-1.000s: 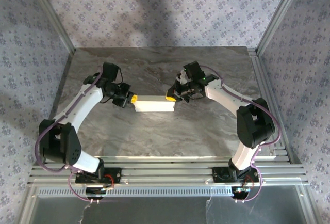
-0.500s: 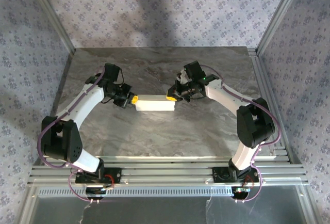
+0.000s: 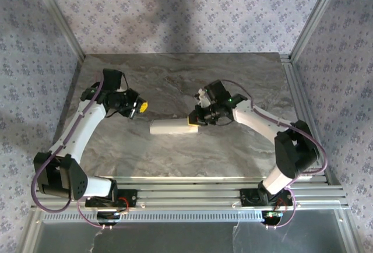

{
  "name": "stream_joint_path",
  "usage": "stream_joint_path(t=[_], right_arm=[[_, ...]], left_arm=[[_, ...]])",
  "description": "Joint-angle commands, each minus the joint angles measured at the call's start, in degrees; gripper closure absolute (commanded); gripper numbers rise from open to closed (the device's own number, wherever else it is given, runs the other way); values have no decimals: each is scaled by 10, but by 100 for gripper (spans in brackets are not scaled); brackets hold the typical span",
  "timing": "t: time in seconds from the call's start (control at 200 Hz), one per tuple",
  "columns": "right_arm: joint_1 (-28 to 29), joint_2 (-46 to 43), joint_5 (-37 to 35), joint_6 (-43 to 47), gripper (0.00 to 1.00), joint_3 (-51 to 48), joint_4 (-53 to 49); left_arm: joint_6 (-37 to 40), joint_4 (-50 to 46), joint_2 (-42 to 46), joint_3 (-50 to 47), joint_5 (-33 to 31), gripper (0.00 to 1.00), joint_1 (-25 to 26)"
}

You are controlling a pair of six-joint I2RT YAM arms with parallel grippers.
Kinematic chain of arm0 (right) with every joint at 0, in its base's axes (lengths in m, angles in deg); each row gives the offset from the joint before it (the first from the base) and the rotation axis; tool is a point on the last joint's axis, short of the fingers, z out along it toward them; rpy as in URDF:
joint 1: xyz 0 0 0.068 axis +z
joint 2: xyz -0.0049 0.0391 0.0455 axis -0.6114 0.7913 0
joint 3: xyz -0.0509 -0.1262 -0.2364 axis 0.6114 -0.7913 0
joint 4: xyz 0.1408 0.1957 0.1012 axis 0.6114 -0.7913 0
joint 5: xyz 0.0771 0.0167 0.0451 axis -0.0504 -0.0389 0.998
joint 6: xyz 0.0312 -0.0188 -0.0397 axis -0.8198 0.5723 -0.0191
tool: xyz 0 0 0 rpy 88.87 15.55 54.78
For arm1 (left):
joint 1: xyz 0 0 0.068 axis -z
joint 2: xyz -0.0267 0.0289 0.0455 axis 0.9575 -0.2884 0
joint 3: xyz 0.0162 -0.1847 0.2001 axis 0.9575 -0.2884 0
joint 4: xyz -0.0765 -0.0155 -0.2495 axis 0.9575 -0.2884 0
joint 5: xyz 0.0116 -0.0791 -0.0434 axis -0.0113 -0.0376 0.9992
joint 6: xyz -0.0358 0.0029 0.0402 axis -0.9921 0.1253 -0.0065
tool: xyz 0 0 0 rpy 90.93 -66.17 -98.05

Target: Fold the paper box

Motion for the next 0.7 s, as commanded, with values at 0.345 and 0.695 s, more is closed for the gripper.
stream_joint_path(t=[0.345, 0.695], right_arm=[[-9, -42, -86, 18, 86, -16, -26], [-30, -68, -11, -202, 46, -142, 10]], left_arm=[[90, -42, 5, -40, -12, 87, -3], [-172, 92, 76, -257, 56, 48, 90]])
